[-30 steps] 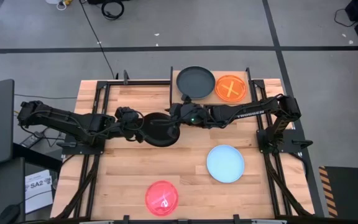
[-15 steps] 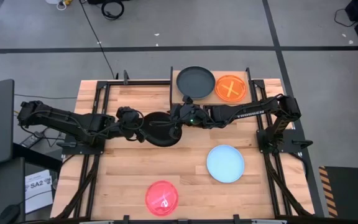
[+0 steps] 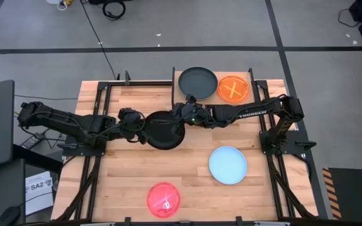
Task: Place and stack plates onto a shelf
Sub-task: Stack the black plate on top of the black plate on the shelf
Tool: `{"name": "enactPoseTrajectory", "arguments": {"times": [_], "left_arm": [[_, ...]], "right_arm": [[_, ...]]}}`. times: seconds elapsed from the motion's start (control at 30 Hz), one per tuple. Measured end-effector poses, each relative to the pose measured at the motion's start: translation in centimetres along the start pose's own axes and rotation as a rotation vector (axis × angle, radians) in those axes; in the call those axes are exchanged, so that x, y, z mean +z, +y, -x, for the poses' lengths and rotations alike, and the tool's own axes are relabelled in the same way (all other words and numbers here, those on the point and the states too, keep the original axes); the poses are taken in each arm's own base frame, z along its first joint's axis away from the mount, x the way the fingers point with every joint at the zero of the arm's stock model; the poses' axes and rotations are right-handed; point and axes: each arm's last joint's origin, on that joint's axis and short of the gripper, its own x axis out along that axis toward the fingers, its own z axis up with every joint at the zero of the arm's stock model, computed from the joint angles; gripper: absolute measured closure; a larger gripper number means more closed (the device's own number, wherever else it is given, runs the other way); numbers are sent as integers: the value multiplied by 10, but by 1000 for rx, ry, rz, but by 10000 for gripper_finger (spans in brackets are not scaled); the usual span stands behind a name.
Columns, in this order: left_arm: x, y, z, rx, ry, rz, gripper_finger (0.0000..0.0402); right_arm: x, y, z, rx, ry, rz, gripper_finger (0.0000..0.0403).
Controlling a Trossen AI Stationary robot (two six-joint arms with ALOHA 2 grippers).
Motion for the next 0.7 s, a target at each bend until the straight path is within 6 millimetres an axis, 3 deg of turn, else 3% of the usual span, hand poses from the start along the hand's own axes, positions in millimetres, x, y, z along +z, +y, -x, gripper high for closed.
{"name": "enactPoseTrajectory", "arguments": {"times": [0.27, 0.7], "left_arm": [[2, -2, 0, -15, -19, 7, 329], [3, -2, 0, -17, -29, 21, 245]], "right_arm": [[1, 0, 0, 4, -6, -4, 383], [5, -7, 8, 7, -1, -11, 383]]}}
